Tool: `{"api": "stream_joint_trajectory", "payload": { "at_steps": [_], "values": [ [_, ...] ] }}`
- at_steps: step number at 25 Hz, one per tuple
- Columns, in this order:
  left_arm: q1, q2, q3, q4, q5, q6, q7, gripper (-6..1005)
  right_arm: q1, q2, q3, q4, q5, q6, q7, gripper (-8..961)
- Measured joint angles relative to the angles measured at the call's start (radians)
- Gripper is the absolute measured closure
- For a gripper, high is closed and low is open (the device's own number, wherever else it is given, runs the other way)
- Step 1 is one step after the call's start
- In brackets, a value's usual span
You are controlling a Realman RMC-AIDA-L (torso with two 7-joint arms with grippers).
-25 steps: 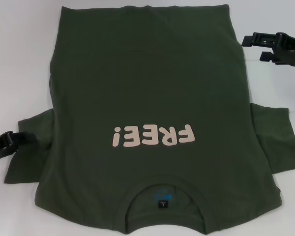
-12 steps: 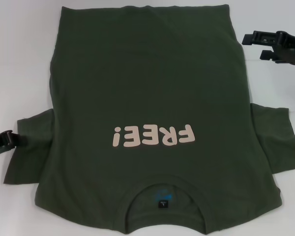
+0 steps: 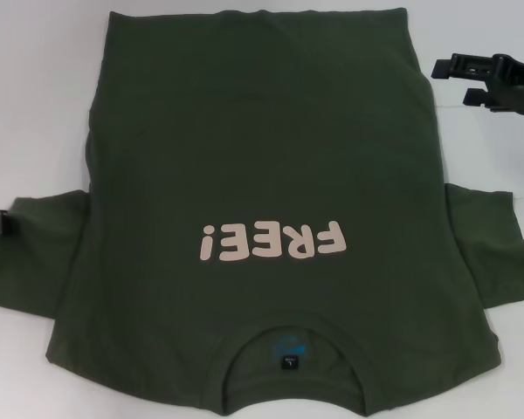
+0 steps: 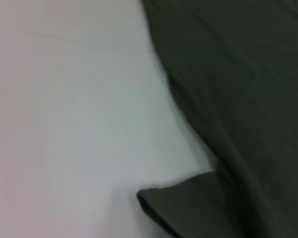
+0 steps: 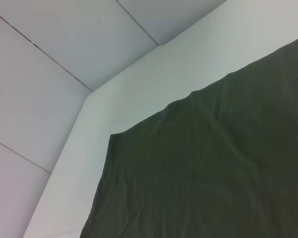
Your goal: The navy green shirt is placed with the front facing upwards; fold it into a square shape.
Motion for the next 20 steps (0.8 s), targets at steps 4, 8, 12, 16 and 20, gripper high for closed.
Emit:
{"api": "stream_joint_trajectory", "payload": {
  "at_steps": [4, 8, 12, 16, 20],
  "values": [
    [-0.037, 0.014, 0.001, 0.000, 0.078, -0.003, -0.011, 996, -0.001, -0.001, 0.003, -0.002, 0.000, 0.000, 0.000, 9],
    [-0.062, 0.026, 0.001, 0.001, 0.128, -0.001, -0.027, 996, -0.001, -0.001, 0.003, -0.002, 0.000, 0.000, 0.000, 9],
    [-0.080, 0.037, 0.001, 0.005, 0.170, 0.002, -0.043, 993, -0.001, -0.001, 0.003, -0.002, 0.000, 0.001, 0.000, 9],
    [-0.095, 0.039, 0.001, 0.014, 0.215, 0.007, -0.051, 987, 0.000, -0.002, 0.003, -0.002, 0.000, 0.001, 0.000, 10],
    [-0.105, 0.039, 0.033, 0.035, 0.244, 0.020, -0.074, 980, 0.000, -0.003, 0.003, -0.002, 0.000, -0.003, 0.000, 10]
  ]
}}
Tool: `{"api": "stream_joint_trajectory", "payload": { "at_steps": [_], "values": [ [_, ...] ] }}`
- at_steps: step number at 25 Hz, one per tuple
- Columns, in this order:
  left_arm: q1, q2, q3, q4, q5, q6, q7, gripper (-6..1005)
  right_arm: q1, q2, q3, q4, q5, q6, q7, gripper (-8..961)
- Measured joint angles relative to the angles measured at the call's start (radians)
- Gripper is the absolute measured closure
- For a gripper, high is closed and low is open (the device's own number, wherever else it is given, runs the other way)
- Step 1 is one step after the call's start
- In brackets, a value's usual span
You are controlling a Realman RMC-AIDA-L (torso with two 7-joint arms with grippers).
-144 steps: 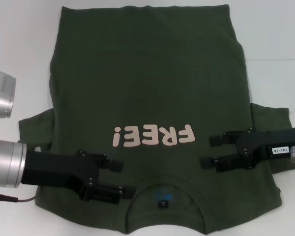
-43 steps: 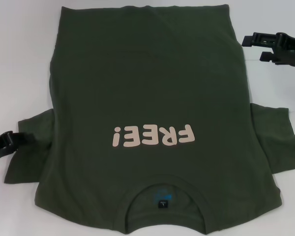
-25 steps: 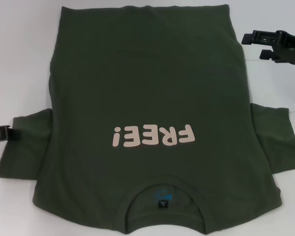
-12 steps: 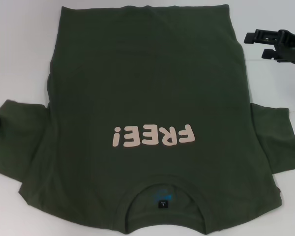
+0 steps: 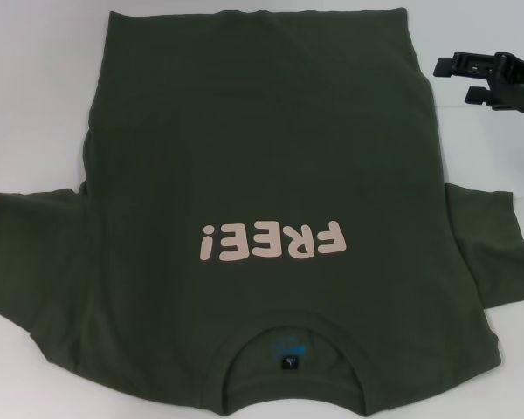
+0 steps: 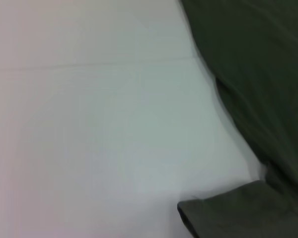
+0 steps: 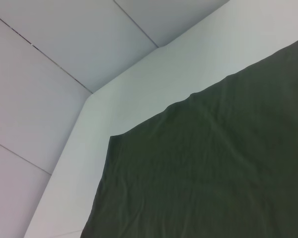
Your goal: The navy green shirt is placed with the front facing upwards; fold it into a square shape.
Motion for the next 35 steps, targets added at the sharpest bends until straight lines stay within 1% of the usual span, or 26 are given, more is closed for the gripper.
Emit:
{"api": "stream_joint_trajectory", "payload": {
  "at_steps": [2, 4, 8, 11, 12, 13, 16, 19, 23, 27, 31, 35],
  "values": [
    [-0.003, 0.002, 0.024, 0.027, 0.001, 0.016, -0.019, 977, 0.000, 0.000, 0.000, 0.000, 0.000, -0.002, 0.000, 10],
    [-0.009, 0.004, 0.028, 0.037, 0.002, 0.035, -0.025, 973, 0.000, 0.000, 0.000, 0.000, 0.000, -0.002, 0.000, 10],
    [-0.050, 0.011, 0.031, 0.048, 0.002, 0.130, -0.068, 966, 0.000, 0.000, -0.001, 0.003, 0.000, -0.002, 0.000, 10],
    [-0.092, 0.021, 0.037, 0.054, 0.002, 0.235, -0.174, 961, 0.000, 0.000, -0.003, 0.006, 0.000, -0.003, 0.000, 10],
    [-0.117, 0.024, 0.042, 0.056, 0.002, 0.292, -0.232, 960, 0.000, 0.000, -0.004, 0.006, 0.000, -0.003, 0.000, 10],
    [-0.117, 0.024, 0.042, 0.056, 0.002, 0.292, -0.232, 958, 0.000, 0.000, -0.004, 0.006, 0.000, -0.003, 0.000, 10],
    [-0.169, 0.022, 0.045, 0.046, 0.002, 0.376, -0.290, 953, 0.000, 0.000, -0.005, 0.006, 0.000, -0.002, -0.001, 10],
    [-0.216, 0.009, 0.054, 0.016, 0.000, 0.422, -0.308, 948, 0.000, 0.000, -0.005, 0.007, 0.000, -0.002, -0.003, 10],
    [-0.271, -0.005, 0.093, -0.046, 0.002, 0.413, -0.349, 941, 0.001, 0.001, -0.008, 0.006, 0.000, 0.002, -0.006, 10],
    [-0.298, -0.008, 0.117, -0.093, 0.002, 0.366, -0.384, 935, 0.004, 0.003, -0.008, 0.008, -0.001, 0.003, -0.009, 10],
    [-0.318, -0.005, 0.122, -0.151, 0.003, 0.311, -0.406, 928, 0.006, 0.003, -0.008, 0.007, -0.002, 0.004, -0.009, 10],
    [-0.335, 0.008, 0.119, -0.216, 0.003, 0.235, -0.436, 921, 0.009, 0.003, -0.008, 0.006, -0.002, 0.004, -0.009, 10]
  ]
}}
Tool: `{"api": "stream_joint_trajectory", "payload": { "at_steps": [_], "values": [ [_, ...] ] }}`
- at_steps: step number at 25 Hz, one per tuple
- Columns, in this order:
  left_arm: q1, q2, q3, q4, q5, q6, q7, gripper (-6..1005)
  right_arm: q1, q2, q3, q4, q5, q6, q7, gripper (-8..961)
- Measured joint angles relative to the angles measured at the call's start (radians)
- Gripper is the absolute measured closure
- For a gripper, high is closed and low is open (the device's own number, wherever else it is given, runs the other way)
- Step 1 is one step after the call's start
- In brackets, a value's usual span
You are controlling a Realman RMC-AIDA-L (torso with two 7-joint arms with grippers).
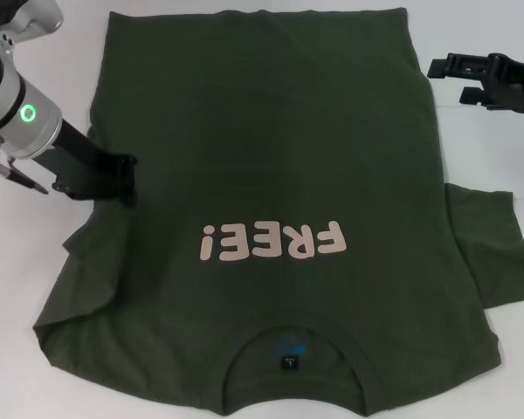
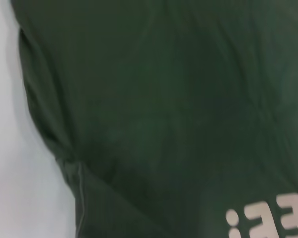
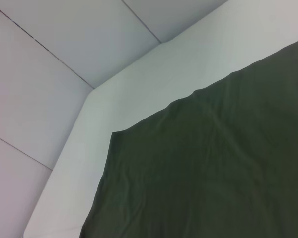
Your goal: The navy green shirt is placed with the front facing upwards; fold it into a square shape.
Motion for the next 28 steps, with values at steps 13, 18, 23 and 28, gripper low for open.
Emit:
{"api": "stream_joint_trajectory", "payload": {
  "at_steps": [13, 18, 23, 28],
  "values": [
    [-0.009, -0.007, -0.015, -0.052, -0.023, -0.125, -0.016, 899, 0.004, 0.001, 0.000, 0.001, -0.002, 0.000, 0.003, 10],
    [-0.005, -0.033, -0.014, -0.038, -0.115, -0.124, 0.110, 891, -0.001, 0.000, 0.000, 0.003, -0.002, 0.001, 0.004, 11],
    [0.034, -0.039, -0.021, -0.016, -0.281, -0.118, 0.282, 798, -0.003, -0.002, -0.013, 0.003, -0.007, -0.009, -0.001, 11],
    [0.145, -0.031, -0.020, 0.071, -0.337, -0.065, 0.329, 629, -0.006, -0.024, -0.058, -0.007, -0.009, -0.070, -0.033, 11]
  ]
}}
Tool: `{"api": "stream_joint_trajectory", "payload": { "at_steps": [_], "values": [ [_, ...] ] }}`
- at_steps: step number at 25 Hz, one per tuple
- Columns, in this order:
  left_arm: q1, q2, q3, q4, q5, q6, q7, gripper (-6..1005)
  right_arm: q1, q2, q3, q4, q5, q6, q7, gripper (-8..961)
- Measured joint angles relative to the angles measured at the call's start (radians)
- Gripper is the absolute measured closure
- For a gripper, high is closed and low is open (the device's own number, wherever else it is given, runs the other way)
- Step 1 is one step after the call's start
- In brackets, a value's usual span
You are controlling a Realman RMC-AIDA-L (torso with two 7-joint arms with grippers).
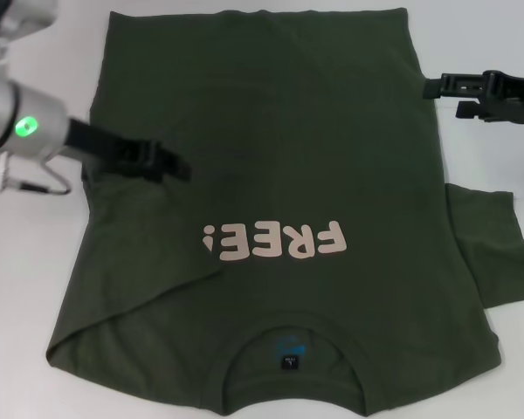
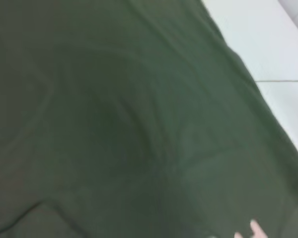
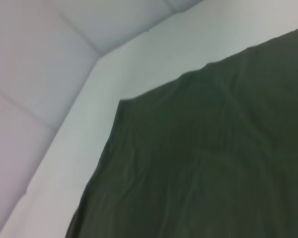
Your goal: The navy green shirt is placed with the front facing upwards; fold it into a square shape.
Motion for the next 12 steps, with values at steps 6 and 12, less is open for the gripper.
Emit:
{"api": "stream_joint_trajectory", "payload": {
  "at_steps": [6, 12],
  "values": [
    [0.227, -0.062, 0.004, 0.155, -0.190, 0.127, 0.439, 516, -0.013, -0.015, -0.016, -0.036, -0.012, -0.074, -0.054, 11],
    [0.404, -0.136, 0.049, 0.220, -0.330, 0.205, 0.682, 285, -0.031, -0.015, -0.023, -0.067, -0.028, -0.087, -0.095, 11]
  ]
}}
